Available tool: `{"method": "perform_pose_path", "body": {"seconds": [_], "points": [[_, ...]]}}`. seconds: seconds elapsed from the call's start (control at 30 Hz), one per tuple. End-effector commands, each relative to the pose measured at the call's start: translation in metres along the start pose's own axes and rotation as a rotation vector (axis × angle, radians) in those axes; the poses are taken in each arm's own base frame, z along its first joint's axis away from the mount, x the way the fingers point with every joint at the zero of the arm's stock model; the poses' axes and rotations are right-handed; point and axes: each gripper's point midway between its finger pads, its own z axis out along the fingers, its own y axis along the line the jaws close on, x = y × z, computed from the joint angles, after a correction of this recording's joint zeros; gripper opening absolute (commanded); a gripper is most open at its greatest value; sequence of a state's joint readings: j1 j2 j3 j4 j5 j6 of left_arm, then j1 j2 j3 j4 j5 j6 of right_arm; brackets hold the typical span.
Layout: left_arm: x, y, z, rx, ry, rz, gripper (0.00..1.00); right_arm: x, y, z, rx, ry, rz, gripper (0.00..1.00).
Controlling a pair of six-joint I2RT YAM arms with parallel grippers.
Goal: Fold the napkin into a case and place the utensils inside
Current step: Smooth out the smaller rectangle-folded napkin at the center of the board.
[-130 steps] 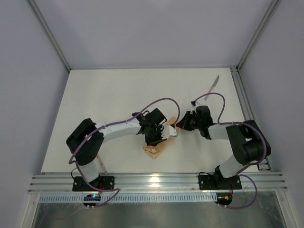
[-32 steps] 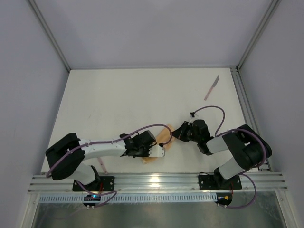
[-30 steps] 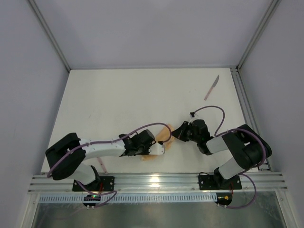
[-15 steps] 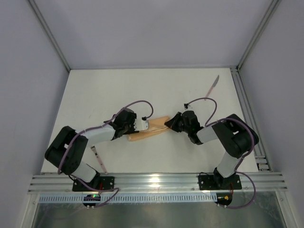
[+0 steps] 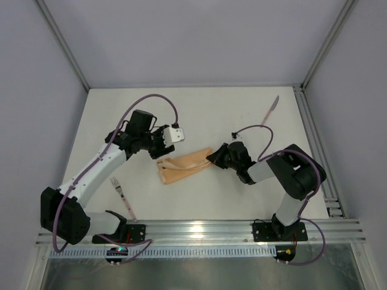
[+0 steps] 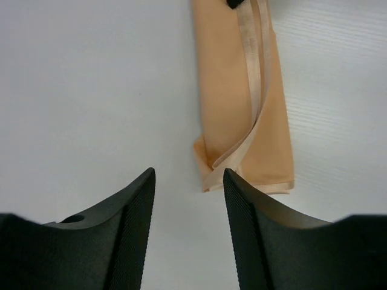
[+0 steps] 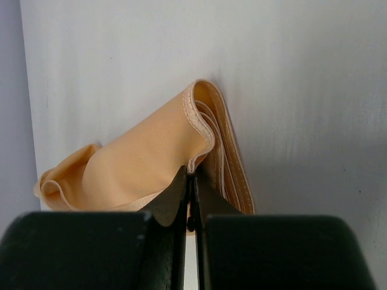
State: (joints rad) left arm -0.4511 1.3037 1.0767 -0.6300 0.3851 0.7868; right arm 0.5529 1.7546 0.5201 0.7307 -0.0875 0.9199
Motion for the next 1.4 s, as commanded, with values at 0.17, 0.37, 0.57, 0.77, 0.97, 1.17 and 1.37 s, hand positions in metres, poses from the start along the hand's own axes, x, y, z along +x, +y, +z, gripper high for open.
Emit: {"method": "perform_pose_path", "body": {"seconds": [0.17,0.37,0.57,0.77,0.97,1.17,1.37], "points": [[0.03,0.018,0.038,-0.08,0.148,-0.326,0.18,-0.003,0.001,-0.001,-0.012,-0.041,-0.008,0.04],[0.054,-0.017,0.066,0.046,0.26,-0.294,0.17,0.002,-0.002,-0.002,-0.015,-0.034,-0.003,0.04],[0.069,-0.085,0.072,0.223,0.349,-0.16,0.17,0.004,-0.004,-0.002,-0.018,-0.033,0.014,0.04],[0.085,-0.103,0.064,0.234,0.409,-0.064,0.18,0.005,-0.004,-0.002,-0.017,-0.032,0.008,0.04],[0.105,-0.117,0.076,0.273,0.463,-0.101,0.18,0.005,-0.001,-0.002,-0.014,-0.034,-0.023,0.04],[0.084,-0.118,0.078,0.316,0.398,-0.129,0.26,0.005,0.0,-0.004,-0.008,-0.019,-0.067,0.04],[0.019,-0.1,0.055,0.324,0.235,-0.096,0.45,0.01,0.002,-0.003,-0.023,0.006,-0.072,0.04]]}}
